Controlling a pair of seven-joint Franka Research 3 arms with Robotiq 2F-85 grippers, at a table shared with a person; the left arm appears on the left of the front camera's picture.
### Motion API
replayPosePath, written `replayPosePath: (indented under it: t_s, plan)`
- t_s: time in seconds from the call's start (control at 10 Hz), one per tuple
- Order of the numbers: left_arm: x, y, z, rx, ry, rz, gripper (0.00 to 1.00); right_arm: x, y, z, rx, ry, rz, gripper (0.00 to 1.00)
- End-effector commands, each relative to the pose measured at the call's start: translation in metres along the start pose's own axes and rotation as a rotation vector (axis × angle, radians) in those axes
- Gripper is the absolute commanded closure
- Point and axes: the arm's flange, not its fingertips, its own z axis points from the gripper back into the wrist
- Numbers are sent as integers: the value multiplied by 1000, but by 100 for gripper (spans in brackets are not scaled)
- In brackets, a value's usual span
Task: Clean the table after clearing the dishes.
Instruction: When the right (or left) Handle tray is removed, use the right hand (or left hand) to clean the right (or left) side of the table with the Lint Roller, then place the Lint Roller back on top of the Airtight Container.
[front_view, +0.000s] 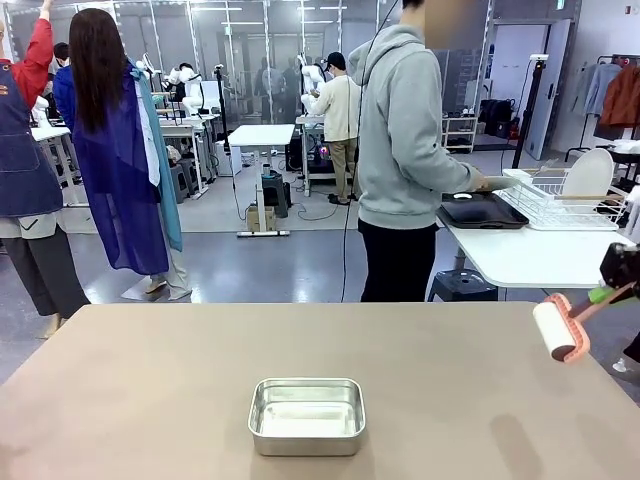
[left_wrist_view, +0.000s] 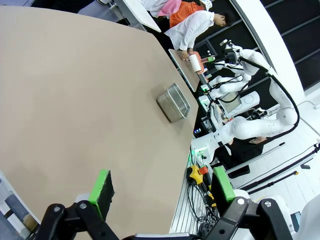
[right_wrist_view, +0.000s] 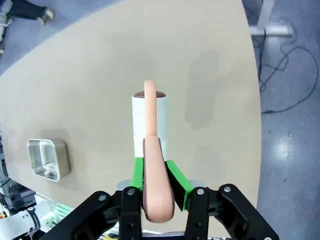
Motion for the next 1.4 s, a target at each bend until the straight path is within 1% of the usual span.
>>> replayPosePath:
  t_s: [0.0,0.1,1.3]
  plan:
    - [-2,-7,-1,6,0,7,0,-13,16,-1,-36,-13,4,77]
    - [-2,-7,-1,6,0,7,0,0,0,0,0,0,0,77]
    - [-2,-7,-1,6,0,7,0,0,0,0,0,0,0,77]
